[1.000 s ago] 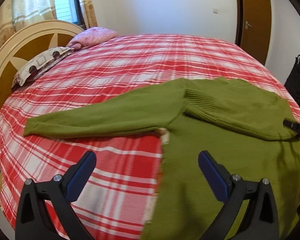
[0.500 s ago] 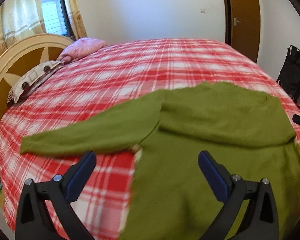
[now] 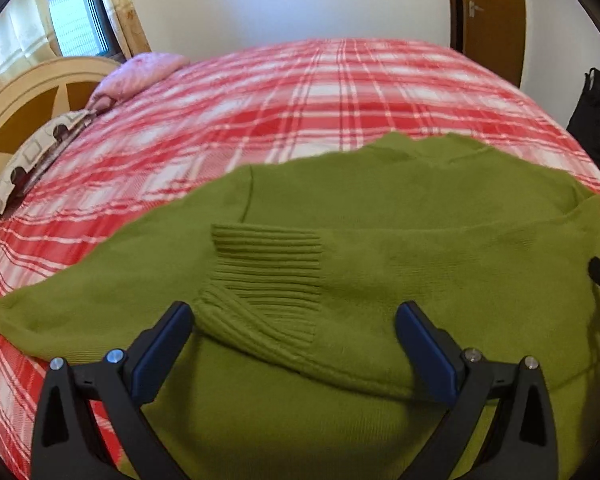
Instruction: Fold small clothes
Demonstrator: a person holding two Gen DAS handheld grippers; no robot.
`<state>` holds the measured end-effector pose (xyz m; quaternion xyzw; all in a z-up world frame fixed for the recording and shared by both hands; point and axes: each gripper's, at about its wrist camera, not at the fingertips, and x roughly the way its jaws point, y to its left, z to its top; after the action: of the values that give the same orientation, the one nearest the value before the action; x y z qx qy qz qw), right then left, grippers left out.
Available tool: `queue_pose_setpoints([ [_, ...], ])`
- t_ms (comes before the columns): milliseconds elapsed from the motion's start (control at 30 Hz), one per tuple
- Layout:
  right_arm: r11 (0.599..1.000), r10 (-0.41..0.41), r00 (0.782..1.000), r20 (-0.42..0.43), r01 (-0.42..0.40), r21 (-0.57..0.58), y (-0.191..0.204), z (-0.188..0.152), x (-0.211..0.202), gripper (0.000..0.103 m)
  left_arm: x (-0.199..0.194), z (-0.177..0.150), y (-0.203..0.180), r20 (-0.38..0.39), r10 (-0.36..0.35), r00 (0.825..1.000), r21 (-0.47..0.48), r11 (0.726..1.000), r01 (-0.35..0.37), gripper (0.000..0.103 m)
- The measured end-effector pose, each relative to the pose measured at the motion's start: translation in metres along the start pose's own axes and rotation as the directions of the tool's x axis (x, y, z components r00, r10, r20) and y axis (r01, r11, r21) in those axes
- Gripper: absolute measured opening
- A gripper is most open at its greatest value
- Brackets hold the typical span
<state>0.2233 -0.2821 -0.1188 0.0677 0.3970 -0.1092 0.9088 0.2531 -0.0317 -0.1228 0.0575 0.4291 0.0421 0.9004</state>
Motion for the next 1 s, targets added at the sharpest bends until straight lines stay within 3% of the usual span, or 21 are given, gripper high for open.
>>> queue_pose_setpoints([
  [300, 1.000, -0.018, 1.000, 0.019, 0.018, -0.015, 0.004, -0.002, -0.002, 0.056, -0.034, -0.002, 0.028, 0.056, -0.015, 0.998, -0.035, 0.999, 0.017, 0.103],
  [433, 0.997, -0.074, 0.995, 0.071, 0.073, 0.013, 0.007, -0.007, -0.027, 0.056, -0.057, -0.009, 0.054, 0.103, -0.002, 0.995, -0.054, 0.999, 0.008, 0.103],
  [533, 0.998, 0.011, 0.991, 0.134, -0.018, 0.053, 0.018, -0.019, -0.064, 0.056, -0.071, -0.020, 0.087, 0.134, 0.018, 0.991, -0.082, 0.997, -0.007, 0.103],
  [633, 0.995, 0.096, 0.980, 0.172, -0.100, 0.013, 0.047, -0.034, -0.102, 0.056, -0.068, -0.029, 0.128, 0.108, 0.043, 0.993, -0.160, 0.987, -0.025, 0.103],
  [800, 0.965, 0.260, 0.953, 0.155, -0.251, -0.077, 0.097, -0.058, -0.143, 0.056, -0.055, -0.041, 0.202, 0.041, 0.163, 0.986, -0.288, 0.947, -0.145, 0.103],
  [933, 0.937, 0.328, 0.933, 0.146, -0.302, -0.173, 0.132, -0.075, -0.167, 0.056, -0.044, -0.048, 0.273, -0.004, 0.233, 0.972, -0.414, 0.885, -0.214, 0.103],
  [1000, 0.921, 0.360, 0.924, 0.132, -0.329, -0.210, 0.145, -0.081, -0.174, 0.056, -0.035, -0.052, 0.304, -0.040, 0.250, 0.967, -0.487, 0.841, -0.238, 0.102],
])
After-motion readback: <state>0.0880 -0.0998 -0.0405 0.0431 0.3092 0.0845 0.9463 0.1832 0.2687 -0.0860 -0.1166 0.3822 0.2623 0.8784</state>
